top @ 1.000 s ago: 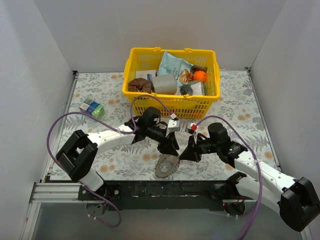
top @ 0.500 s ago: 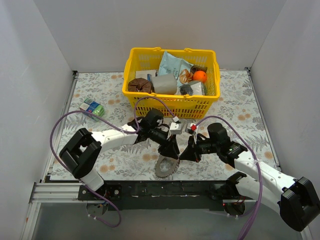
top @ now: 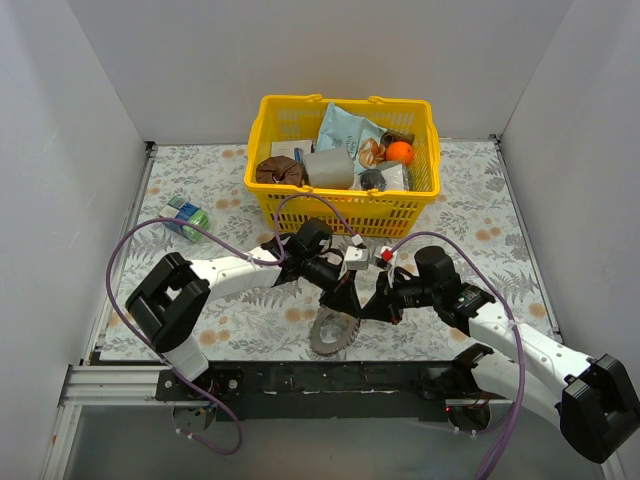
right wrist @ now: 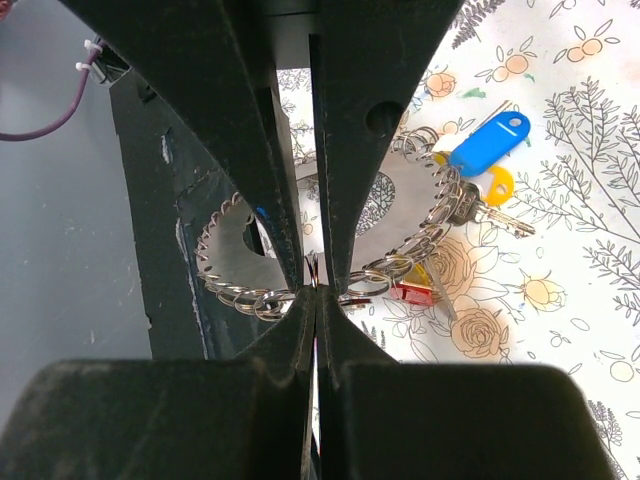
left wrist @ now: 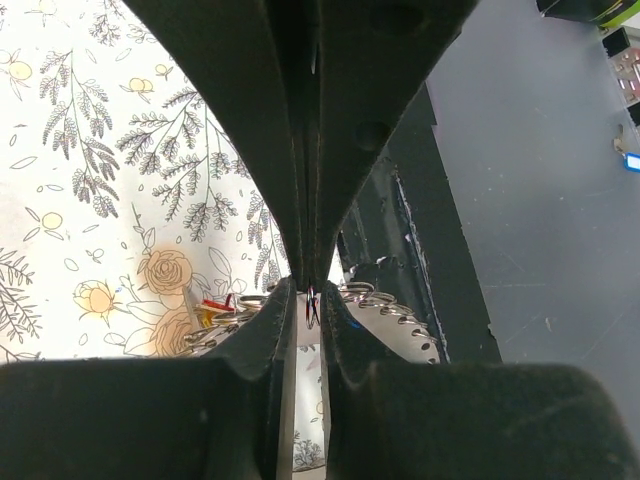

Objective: Put the keys on the keyring

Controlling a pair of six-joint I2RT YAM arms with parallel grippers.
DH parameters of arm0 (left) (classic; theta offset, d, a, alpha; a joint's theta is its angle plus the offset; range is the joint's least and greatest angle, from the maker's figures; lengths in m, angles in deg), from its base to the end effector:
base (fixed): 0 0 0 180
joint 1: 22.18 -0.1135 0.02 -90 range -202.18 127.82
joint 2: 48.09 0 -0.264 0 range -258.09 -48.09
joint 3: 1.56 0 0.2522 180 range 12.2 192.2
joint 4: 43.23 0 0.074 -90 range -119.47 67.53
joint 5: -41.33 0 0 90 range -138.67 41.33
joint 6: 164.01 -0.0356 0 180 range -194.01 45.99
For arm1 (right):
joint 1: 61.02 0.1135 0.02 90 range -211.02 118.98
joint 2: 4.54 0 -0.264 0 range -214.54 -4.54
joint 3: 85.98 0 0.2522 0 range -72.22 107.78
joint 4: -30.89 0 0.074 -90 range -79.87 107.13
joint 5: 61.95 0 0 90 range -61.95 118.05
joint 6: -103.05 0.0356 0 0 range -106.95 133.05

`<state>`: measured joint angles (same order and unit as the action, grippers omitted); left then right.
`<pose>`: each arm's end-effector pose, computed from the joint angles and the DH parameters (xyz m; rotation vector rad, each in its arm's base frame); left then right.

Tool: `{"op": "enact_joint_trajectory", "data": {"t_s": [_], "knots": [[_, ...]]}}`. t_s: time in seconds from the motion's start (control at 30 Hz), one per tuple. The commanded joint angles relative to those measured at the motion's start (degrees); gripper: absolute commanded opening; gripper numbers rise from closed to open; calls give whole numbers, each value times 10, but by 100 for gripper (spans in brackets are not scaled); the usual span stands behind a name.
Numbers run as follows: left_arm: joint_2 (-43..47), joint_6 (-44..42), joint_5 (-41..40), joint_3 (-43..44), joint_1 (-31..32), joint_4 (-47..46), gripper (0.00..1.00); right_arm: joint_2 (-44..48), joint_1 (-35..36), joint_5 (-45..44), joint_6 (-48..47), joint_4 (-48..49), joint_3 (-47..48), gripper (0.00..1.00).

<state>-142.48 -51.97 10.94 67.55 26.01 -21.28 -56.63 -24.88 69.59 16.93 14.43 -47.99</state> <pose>0.1976 -0.2670 0.2015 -1.1236 -2.3327 1.7529 0.1388 0.1306 0.2092 -1.0317 1.9123 1.1716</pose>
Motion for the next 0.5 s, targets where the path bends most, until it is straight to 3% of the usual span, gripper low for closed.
{"op": "enact_joint_trajectory", "data": {"t_s": [0.0, 0.03, 0.17, 0.47], "knots": [[15, -24, -12, 11, 4, 17, 0, 13, 5, -8, -7, 6, 28, 1], [20, -24, -18, 8, 4, 11, 0, 21, 5, -13, -5, 6, 27, 1], [29, -22, -27, -2, 4, -3, 0, 50, 5, -36, -3, 9, 26, 25], [44, -24, -50, -19, 4, -9, 0, 107, 4, -55, 3, 22, 18, 54]]}}
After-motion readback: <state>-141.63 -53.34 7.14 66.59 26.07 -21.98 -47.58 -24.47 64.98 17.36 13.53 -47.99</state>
